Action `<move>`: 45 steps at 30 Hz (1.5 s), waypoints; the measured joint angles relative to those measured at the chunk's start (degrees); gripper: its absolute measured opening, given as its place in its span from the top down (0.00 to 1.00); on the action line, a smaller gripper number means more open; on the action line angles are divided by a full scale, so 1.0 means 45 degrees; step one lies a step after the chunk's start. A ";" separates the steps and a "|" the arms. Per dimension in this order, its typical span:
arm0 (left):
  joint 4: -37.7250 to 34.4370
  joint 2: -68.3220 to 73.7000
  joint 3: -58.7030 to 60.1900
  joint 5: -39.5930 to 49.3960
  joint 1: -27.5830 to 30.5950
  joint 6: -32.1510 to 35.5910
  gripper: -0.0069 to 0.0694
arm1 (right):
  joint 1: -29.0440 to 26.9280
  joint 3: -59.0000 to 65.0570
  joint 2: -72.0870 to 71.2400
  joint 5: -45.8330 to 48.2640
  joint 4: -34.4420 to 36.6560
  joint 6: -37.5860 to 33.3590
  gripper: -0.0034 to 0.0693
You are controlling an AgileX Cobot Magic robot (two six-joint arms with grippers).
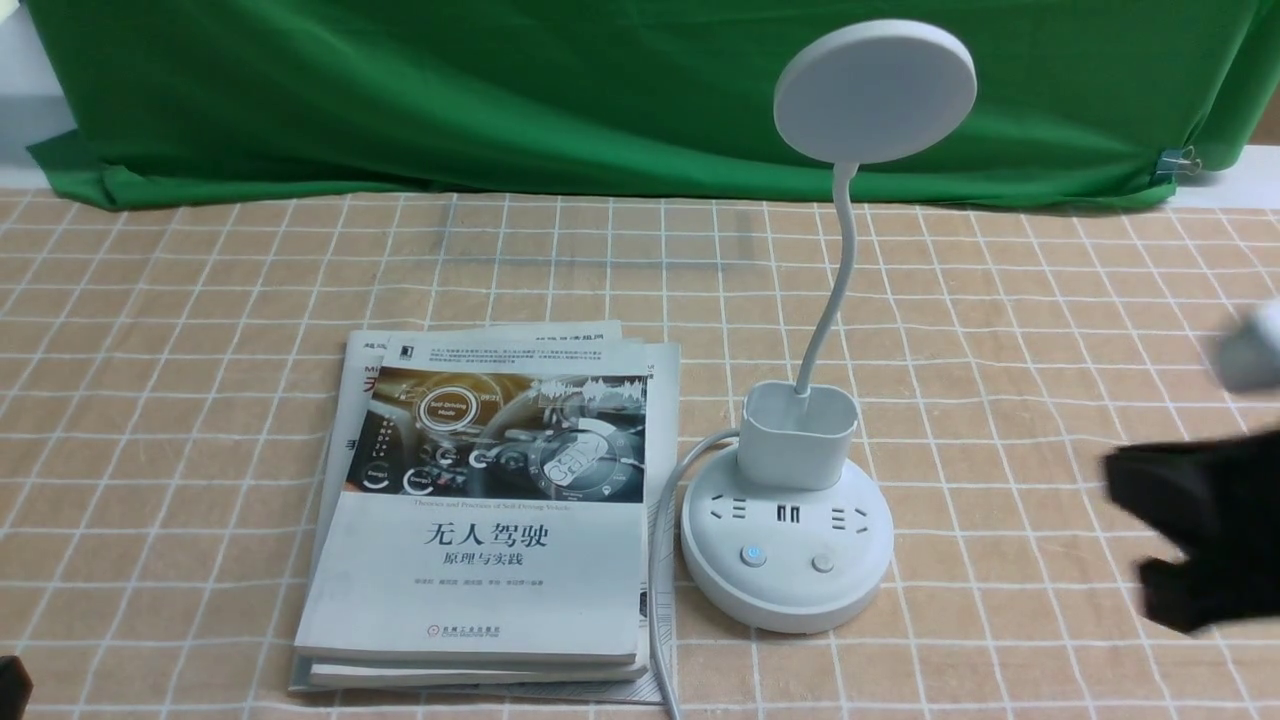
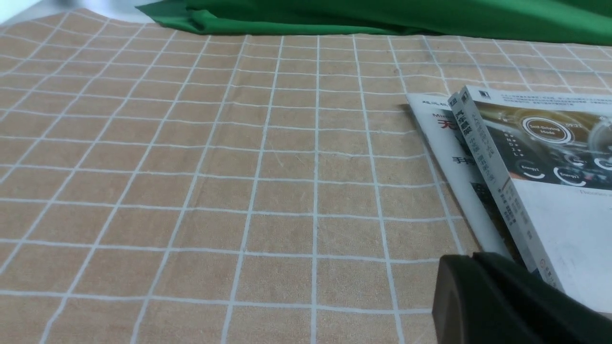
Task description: Turn off the desk lamp on the light coffee tablecloth by hand.
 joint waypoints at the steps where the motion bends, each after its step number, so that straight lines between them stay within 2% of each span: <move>1: 0.0000 0.0000 0.0000 0.0000 0.0000 0.0000 0.90 | -0.0561 0.1096 -0.0903 -0.1150 0.0007 0.0000 0.93; 3: 0.0000 0.0000 0.0000 0.0000 0.0000 0.0000 0.90 | -0.1658 0.2952 -0.2394 -0.2976 0.0007 -0.0010 0.92; 7: 0.0000 0.0000 0.0000 0.0000 0.0000 0.0000 0.90 | -0.3211 0.5551 -0.5397 -0.4981 -0.0005 -0.0014 0.92; 11: 0.0000 0.0000 0.0000 0.0000 0.0000 0.0000 0.90 | -0.4353 0.7607 -0.8398 -0.5316 -0.0021 -0.0140 0.92; 13: 0.0000 0.0000 0.0000 0.0000 0.0000 0.0000 0.90 | -0.4543 0.7770 -0.9182 -0.5128 -0.0039 -0.0224 0.92; 21: 0.0000 0.0000 0.0000 0.0012 0.0000 0.0000 0.90 | -0.4591 0.7780 -1.0495 -0.3172 -0.0044 -0.0423 0.92; 45: 0.0000 0.0000 0.0000 0.0000 0.0000 0.0000 0.90 | -0.4516 0.7780 -1.0495 -0.2988 -0.0044 -0.0423 0.85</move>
